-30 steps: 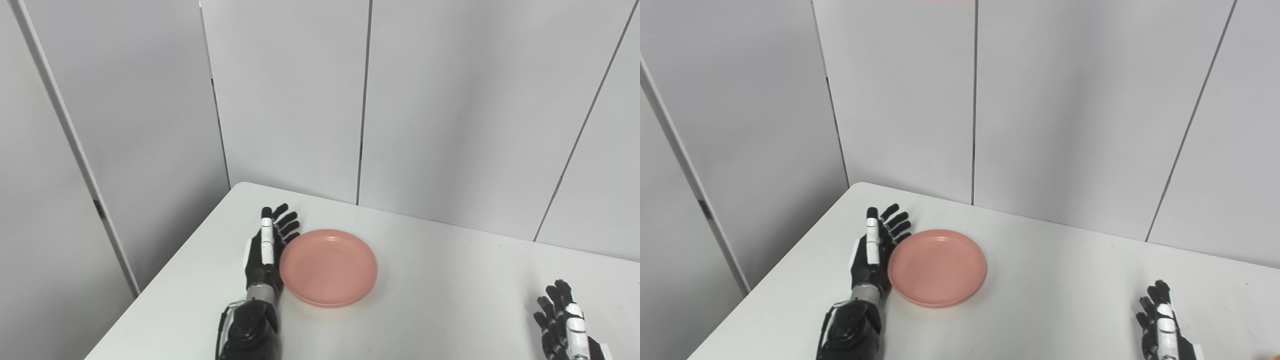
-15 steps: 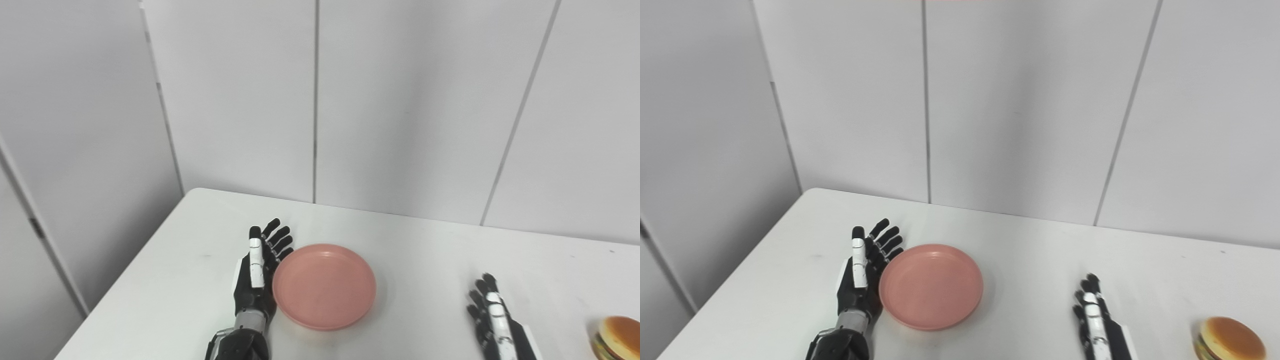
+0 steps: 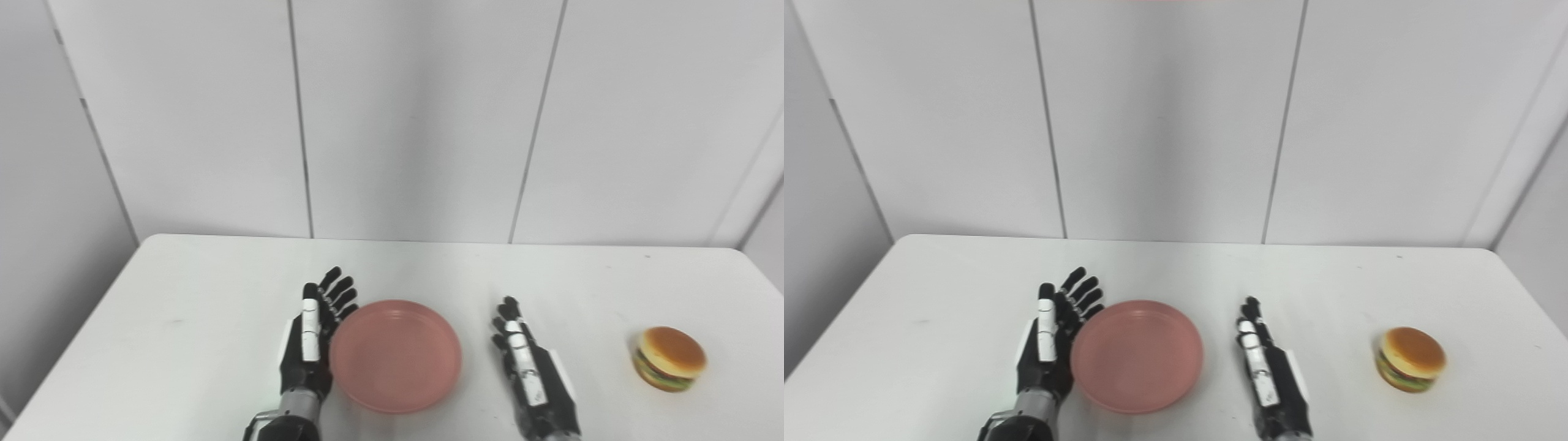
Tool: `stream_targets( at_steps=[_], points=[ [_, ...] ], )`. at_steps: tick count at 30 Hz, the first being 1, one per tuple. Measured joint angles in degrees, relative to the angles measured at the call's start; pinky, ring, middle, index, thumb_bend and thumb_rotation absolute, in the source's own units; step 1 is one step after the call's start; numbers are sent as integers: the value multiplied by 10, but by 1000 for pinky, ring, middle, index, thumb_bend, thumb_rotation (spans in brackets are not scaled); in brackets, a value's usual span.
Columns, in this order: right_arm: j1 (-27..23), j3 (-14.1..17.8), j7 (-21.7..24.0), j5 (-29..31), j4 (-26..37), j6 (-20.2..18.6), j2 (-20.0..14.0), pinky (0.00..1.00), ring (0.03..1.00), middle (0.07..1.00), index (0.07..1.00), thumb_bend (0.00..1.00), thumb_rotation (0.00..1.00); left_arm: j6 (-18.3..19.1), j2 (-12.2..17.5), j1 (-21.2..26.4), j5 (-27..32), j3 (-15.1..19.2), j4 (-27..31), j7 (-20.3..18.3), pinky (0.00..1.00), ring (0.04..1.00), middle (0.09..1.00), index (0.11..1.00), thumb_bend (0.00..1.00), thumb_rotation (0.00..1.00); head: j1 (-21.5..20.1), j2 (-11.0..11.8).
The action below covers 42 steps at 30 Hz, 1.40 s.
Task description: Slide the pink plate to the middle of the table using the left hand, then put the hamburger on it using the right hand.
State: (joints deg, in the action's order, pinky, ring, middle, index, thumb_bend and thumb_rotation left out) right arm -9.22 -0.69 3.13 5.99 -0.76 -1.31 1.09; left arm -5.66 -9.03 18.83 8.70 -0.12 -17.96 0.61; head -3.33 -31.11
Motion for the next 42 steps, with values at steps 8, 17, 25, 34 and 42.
stream_targets(
  at_steps=[8,17,25,34,42],
  points=[
    [-11,-3,-5,-9,-6,0,6,1000,1000,1000,1000,567,929,20,-3,-27,3,-20,36,-22,897,914,912,901,817,1000,-21,-7],
    [-28,6,-24,-49,-24,51,-7,1000,1000,1000,1000,671,880,12,-11,-30,-17,-33,27,-21,974,963,957,944,783,1000,-29,-5],
    [-71,9,-9,-99,-26,81,-101,914,928,932,945,713,781,-7,-12,-22,-39,-42,9,-21,1000,991,982,980,780,1000,-46,3],
    [-96,19,71,-157,73,-8,-261,767,828,863,873,777,481,-30,-12,-16,-44,-48,-7,-22,1000,1000,1000,1000,773,1000,-57,7],
    [-119,12,136,-218,106,-72,-355,834,890,889,866,843,287,-33,-11,-14,-40,-51,-12,-29,1000,1000,1000,1000,773,1000,-55,1]
  ],
)
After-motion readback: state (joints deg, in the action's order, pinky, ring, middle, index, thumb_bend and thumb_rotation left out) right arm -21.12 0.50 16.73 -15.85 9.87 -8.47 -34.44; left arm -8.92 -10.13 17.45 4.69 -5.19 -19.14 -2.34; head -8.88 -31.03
